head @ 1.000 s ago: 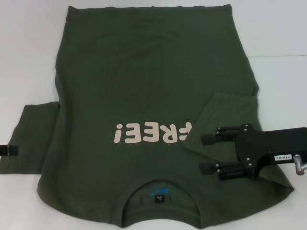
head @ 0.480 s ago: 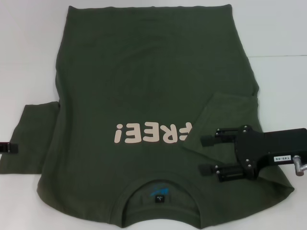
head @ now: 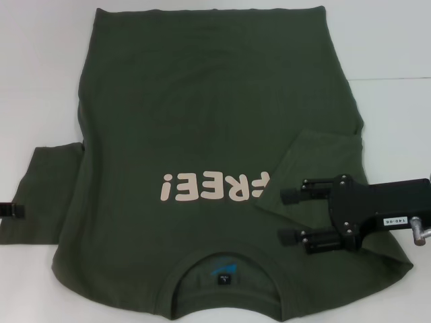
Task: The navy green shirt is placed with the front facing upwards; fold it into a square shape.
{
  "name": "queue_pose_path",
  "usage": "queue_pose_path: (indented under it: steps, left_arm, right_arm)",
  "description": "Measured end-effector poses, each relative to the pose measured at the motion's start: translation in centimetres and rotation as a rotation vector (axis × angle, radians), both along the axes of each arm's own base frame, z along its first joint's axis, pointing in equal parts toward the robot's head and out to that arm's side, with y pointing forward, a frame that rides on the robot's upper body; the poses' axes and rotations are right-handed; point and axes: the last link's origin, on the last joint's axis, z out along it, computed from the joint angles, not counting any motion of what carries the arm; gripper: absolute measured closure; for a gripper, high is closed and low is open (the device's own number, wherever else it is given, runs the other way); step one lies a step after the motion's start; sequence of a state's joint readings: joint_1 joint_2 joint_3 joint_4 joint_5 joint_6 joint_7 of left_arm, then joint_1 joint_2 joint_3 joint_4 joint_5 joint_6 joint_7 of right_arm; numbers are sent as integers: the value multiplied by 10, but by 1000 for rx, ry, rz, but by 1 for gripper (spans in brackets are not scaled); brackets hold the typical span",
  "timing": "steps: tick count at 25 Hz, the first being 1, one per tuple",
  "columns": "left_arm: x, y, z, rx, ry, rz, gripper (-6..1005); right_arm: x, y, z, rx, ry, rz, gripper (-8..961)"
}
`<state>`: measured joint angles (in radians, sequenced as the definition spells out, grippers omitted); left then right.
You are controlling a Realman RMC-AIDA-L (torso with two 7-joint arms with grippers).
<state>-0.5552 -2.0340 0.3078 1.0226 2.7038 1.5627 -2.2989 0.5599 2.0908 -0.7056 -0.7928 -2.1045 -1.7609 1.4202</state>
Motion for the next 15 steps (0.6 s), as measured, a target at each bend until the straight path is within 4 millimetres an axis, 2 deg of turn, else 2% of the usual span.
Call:
queue_pose_path:
  steps: [7,13,15]
  left_arm:
    - [-7,-1,-2,5,18,24,204]
    - [-10,-2,-7,0,16,24,312]
    - [-11,-2,-7,2,20,24,309]
  right_arm:
    - [-1,1,0,3,-2,0,168]
    - [-1,2,0,3,-2,-3,168]
    - [-1,2,-1,2,-2,-5,167]
